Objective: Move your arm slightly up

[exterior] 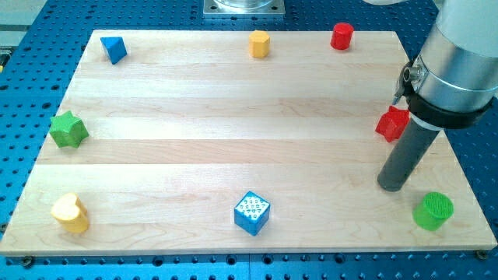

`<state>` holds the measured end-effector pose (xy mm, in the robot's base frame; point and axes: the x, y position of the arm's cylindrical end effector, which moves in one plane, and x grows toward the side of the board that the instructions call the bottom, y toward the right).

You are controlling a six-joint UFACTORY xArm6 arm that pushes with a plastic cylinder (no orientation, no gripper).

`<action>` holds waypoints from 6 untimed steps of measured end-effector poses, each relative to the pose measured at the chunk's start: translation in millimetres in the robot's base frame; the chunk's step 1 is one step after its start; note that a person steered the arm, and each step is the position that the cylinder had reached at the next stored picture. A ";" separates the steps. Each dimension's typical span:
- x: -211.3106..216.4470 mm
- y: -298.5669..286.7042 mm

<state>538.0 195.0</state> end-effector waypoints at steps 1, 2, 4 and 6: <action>0.0 0.0; 2.8 -17.9; 7.7 -17.8; 10.1 -17.8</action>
